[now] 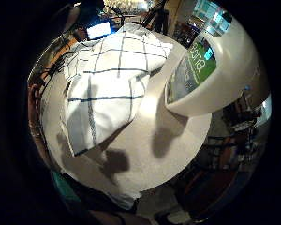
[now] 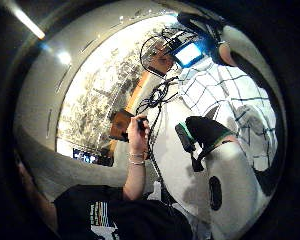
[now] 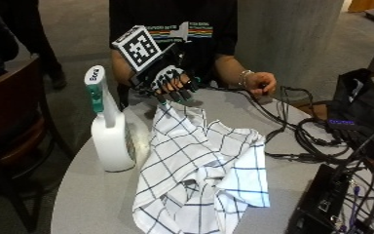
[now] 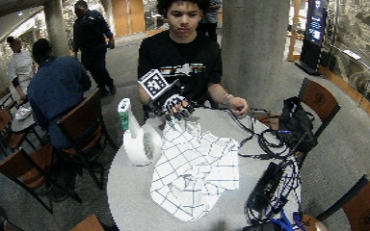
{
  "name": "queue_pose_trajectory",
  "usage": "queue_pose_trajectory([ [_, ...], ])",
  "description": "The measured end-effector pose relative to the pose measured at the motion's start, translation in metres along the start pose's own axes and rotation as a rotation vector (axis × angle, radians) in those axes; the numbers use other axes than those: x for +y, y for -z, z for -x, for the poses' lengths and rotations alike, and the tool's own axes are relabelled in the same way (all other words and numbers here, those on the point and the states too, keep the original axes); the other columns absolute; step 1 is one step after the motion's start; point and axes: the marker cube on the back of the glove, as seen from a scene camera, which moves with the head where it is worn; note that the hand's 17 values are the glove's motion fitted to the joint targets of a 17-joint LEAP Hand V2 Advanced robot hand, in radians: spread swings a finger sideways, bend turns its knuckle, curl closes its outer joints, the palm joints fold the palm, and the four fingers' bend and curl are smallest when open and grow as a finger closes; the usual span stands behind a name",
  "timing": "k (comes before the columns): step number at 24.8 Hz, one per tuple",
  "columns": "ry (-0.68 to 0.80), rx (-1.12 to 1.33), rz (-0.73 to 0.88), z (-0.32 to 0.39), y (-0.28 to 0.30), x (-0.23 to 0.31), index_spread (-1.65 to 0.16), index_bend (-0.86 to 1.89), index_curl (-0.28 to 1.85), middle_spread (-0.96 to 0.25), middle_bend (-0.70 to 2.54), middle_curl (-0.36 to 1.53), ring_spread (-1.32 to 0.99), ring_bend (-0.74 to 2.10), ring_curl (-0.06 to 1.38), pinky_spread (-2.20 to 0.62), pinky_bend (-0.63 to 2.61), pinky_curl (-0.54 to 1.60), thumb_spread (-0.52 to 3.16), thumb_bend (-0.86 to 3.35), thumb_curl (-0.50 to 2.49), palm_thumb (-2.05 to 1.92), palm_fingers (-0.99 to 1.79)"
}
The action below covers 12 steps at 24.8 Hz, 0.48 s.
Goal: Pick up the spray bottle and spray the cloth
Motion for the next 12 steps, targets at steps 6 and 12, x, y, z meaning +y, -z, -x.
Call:
queue_pose_trajectory([
  [6,-0.003,-0.04,-0.027,-0.007,0.006,0.004,-0.3,0.28,0.35,0.02,0.25,0.31,0.03,0.2,0.23,0.26,0.15,0.2,1.07,0.16,0.28,0.71,0.59],
  [12,-0.044,-0.202,-0.209,-0.022,0.012,0.009,-0.3,0.25,0.36,0.02,0.23,0.32,0.03,0.2,0.24,0.26,0.17,0.21,1.08,0.12,0.29,0.73,0.61],
])
